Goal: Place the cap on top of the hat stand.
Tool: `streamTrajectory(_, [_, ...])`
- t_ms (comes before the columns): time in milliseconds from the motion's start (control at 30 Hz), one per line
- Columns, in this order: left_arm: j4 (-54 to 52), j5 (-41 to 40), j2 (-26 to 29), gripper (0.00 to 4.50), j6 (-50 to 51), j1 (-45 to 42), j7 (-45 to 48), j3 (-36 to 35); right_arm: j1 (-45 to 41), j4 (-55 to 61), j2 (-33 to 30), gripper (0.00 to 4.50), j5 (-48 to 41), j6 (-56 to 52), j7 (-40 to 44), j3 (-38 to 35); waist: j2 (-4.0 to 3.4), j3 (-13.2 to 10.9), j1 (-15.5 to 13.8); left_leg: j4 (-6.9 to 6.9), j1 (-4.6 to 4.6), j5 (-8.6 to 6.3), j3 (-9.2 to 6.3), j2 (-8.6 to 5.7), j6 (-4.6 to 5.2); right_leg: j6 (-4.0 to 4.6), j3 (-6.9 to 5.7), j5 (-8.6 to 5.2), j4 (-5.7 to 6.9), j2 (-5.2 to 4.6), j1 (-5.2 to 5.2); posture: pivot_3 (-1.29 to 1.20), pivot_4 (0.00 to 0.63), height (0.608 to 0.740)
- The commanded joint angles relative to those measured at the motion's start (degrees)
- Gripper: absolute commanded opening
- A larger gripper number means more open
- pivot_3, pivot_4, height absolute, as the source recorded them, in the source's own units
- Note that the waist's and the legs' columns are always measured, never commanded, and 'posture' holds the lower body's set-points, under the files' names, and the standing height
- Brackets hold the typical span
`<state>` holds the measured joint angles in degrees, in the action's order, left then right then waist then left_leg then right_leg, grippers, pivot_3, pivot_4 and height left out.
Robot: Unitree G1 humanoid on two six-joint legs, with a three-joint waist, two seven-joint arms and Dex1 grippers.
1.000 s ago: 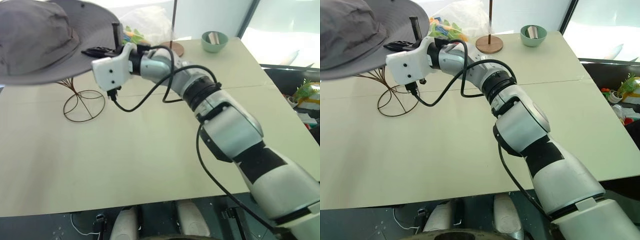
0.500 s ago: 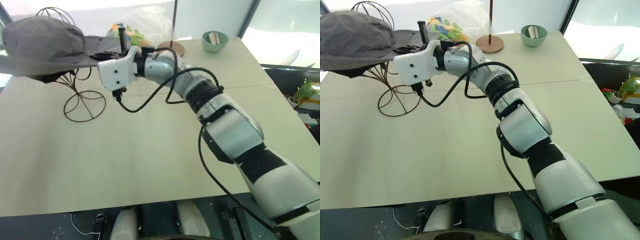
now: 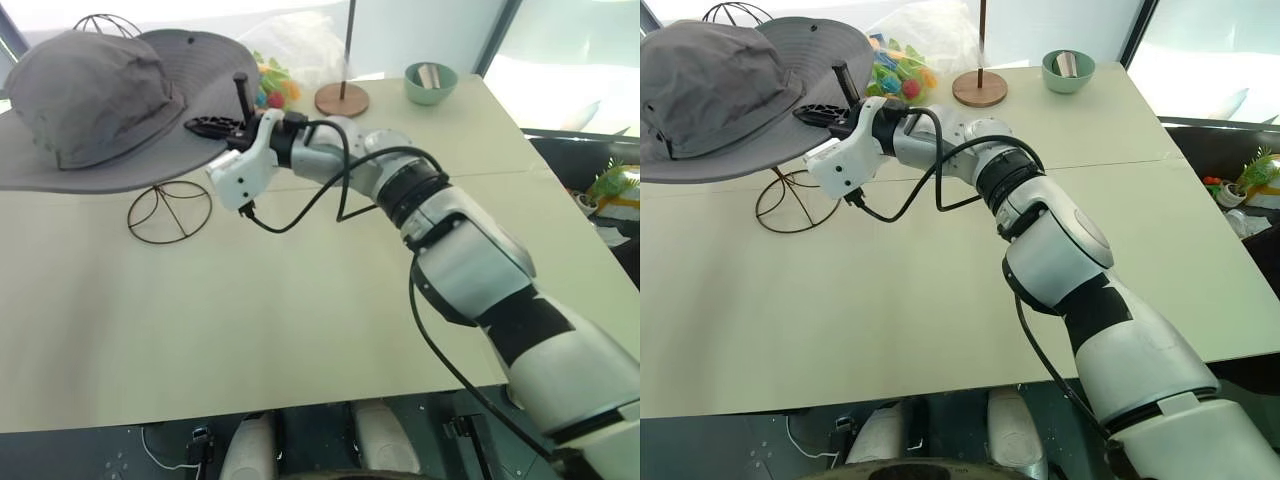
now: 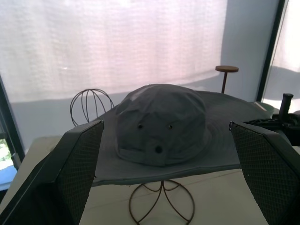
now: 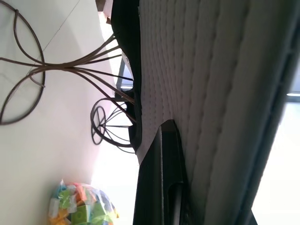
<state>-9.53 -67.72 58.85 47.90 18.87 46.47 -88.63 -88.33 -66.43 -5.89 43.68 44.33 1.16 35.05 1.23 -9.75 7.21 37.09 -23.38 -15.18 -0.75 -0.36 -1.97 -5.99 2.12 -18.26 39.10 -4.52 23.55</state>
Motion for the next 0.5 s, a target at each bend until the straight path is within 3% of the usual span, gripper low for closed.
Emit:
streamTrajectory(33, [0.6, 1.0, 2.1, 4.5, -1.1, -1.1, 0.5, -0.2, -1.2, 1.5, 0.1, 0.01, -1.5, 0.0, -0.6, -1.6, 0.01, 0.0, 0.0, 0.0, 0.0, 0.0, 0.0, 0.0, 0.0, 0.0, 0.0, 0.0, 0.0, 0.0, 0.0, 0.0, 0.15, 0.739])
streamTrajectory(67, [0.8, 1.2, 2.3, 4.5, -1.0, -1.5, 0.6, 0.0, -1.2, 1.6, 0.0, 0.01, -1.4, 0.0, -0.8, -1.5, 0.01, 0.0, 0.0, 0.0, 0.0, 0.0, 0.0, 0.0, 0.0, 0.0, 0.0, 0.0, 0.0, 0.0, 0.0, 0.0, 0.15, 0.739])
streamTrajectory(167, [1.3, 1.9, 3.0, 4.5, -0.8, -2.6, 1.0, 0.9, -0.7, 2.0, -0.1, 0.89, -2.1, 0.3, -0.2, -1.8, 0.0, 0.0, 0.0, 0.0, 0.0, 0.0, 0.0, 0.0, 0.0, 0.0, -0.01, 0.0, 0.0, 0.01, 0.0, 0.0, 0.15, 0.739])
streamTrajectory(400, [2.3, 3.3, 4.2, 4.5, -0.6, -5.6, 1.9, 5.0, 2.4, 6.7, -2.0, 4.47, -2.0, 1.4, 1.1, -1.4, 0.02, 0.0, -0.2, 0.01, 0.0, 0.0, -0.02, 0.0, -0.01, 0.0, -0.02, 0.0, 0.0, 0.01, -0.02, 0.0, 0.15, 0.739])
streamTrajectory(500, [3.5, 4.4, 5.1, 4.5, -0.8, -7.3, 2.4, 7.4, 4.5, 10.6, -4.0, 4.47, -2.1, 1.2, 3.0, -1.5, 0.04, 0.0, -0.2, 0.04, 0.01, 0.0, -0.04, -0.01, -0.01, -0.01, -0.05, 0.0, -0.01, 0.01, -0.07, 0.0, 0.15, 0.739])
